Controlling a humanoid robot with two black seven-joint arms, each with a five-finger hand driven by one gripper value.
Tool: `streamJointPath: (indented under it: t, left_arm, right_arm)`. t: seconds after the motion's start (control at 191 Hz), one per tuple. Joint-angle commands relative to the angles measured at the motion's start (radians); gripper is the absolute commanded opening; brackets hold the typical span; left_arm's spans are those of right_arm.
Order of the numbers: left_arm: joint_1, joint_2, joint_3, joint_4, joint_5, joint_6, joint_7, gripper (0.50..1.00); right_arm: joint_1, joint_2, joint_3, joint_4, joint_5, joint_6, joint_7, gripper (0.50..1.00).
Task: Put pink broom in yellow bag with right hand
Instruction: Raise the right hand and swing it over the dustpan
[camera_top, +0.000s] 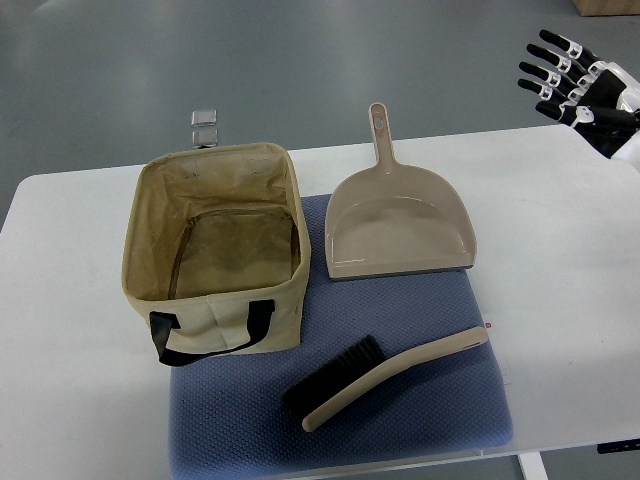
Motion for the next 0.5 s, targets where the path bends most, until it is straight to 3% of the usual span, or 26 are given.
streamJointPath:
  t: [0.0, 0.493]
  left_arm:
    - [0.0, 0.0, 0.0, 0.0, 0.0, 0.0, 0.0, 1.0]
    - [0.0, 0.0, 0.0, 0.0, 0.0, 0.0, 0.0, 1.0]
  right_arm:
    - [0.019, -0.023, -0.002, 0.017, -0.085, 0.0, -0.001, 0.932]
    - [0.065, -0.066, -0.029, 0.292, -0.531, 0.0, -0.011, 0.932]
